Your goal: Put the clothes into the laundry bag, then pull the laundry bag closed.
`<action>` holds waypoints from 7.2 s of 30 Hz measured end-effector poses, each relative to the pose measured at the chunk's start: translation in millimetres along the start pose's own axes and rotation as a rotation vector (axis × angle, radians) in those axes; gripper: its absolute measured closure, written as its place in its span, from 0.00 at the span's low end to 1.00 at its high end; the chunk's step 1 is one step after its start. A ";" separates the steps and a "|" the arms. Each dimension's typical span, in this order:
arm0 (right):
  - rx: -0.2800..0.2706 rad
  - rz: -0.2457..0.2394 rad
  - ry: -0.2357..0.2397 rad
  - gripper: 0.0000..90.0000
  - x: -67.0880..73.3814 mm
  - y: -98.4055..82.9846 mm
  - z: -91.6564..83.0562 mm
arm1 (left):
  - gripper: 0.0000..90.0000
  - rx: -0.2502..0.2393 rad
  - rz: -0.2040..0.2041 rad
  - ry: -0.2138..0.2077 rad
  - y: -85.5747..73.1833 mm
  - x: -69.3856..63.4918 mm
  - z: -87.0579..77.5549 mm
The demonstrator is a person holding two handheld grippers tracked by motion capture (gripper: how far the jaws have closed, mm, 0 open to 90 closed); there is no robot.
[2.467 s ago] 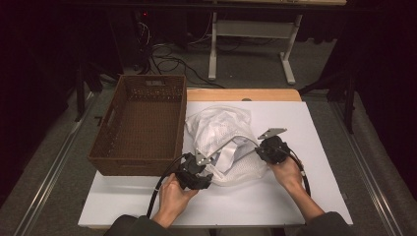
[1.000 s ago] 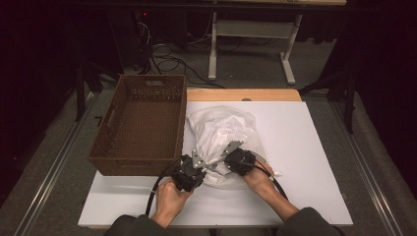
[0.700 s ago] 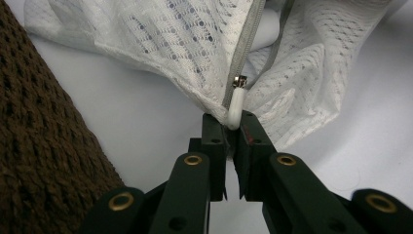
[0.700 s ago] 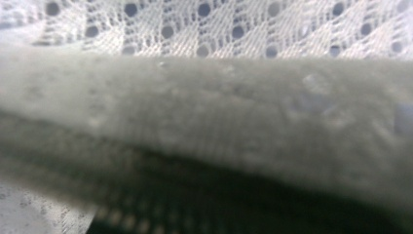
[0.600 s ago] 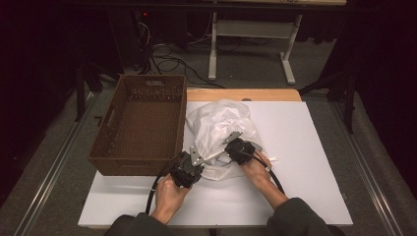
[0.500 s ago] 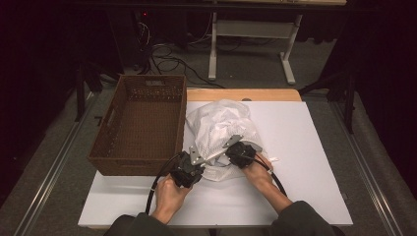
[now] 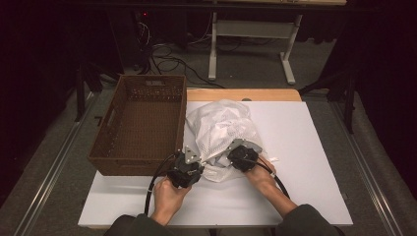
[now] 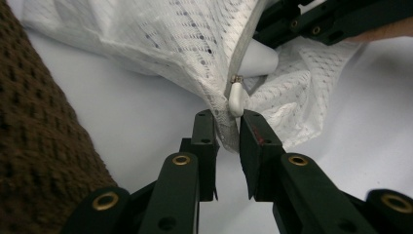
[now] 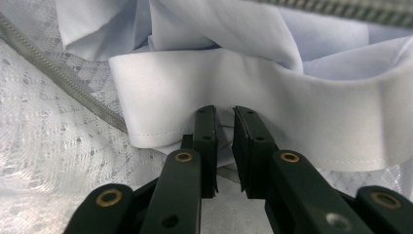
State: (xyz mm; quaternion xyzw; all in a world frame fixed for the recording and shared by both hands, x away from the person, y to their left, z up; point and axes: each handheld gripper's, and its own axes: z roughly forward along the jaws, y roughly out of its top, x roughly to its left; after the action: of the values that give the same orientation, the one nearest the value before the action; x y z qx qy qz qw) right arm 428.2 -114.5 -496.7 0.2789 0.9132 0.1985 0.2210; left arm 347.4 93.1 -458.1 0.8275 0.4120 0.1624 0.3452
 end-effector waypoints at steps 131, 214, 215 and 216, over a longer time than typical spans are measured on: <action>-0.169 0.027 0.417 0.92 28.7 13.5 -26.8 | 0.95 0.054 -0.039 -0.142 -1.2 11.6 26.9; -0.080 0.022 0.326 0.97 13.7 -1.5 -35.0 | 0.96 0.074 0.012 -0.089 -2.2 15.1 27.2; -0.084 0.022 0.328 0.97 14.5 -1.9 -35.1 | 0.96 0.078 0.012 -0.090 -2.2 15.3 27.2; -0.085 0.018 0.325 0.97 15.1 -2.1 -35.1 | 0.96 0.079 0.014 -0.089 -2.2 15.5 27.5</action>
State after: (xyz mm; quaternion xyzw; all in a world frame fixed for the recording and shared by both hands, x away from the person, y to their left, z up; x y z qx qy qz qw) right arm 398.0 -115.5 -473.3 0.2419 0.9252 0.2813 0.0803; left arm 370.7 94.4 -479.4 0.8496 0.3967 0.1114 0.3292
